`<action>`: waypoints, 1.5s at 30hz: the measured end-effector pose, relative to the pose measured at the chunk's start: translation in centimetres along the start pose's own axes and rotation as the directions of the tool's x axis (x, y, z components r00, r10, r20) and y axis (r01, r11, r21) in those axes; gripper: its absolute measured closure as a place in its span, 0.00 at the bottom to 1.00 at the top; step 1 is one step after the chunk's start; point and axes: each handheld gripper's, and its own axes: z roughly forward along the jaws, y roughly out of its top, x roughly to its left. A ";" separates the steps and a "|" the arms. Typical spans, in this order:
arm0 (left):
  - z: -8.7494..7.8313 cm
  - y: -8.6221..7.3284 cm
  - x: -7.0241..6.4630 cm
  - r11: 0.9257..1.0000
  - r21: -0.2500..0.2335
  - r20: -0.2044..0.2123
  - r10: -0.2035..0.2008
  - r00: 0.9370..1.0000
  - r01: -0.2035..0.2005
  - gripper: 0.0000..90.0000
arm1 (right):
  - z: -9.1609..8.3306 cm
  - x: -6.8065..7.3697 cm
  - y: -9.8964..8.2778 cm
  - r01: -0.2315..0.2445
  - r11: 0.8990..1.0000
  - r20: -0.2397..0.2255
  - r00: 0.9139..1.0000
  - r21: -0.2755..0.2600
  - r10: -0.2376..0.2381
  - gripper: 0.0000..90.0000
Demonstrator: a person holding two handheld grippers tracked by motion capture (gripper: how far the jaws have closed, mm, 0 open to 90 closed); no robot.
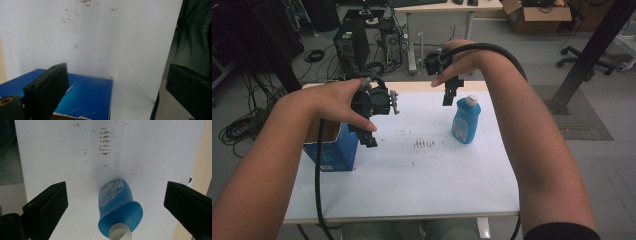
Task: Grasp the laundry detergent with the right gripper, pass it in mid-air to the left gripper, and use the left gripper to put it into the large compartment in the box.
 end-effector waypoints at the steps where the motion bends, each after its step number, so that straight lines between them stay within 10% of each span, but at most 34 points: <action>1: 0.0 0.0 0.0 1.000 -0.001 0.001 -0.001 1.000 0.001 0.06 | -0.1 0.0 0.0 -0.002 1.000 0.002 1.000 0.002 0.002 0.06; 45: 0.1 -0.1 0.2 1.000 -0.009 0.003 -0.001 1.000 0.001 0.06 | -2.8 3.3 -5.8 -0.088 0.984 0.077 0.992 -0.157 0.101 0.06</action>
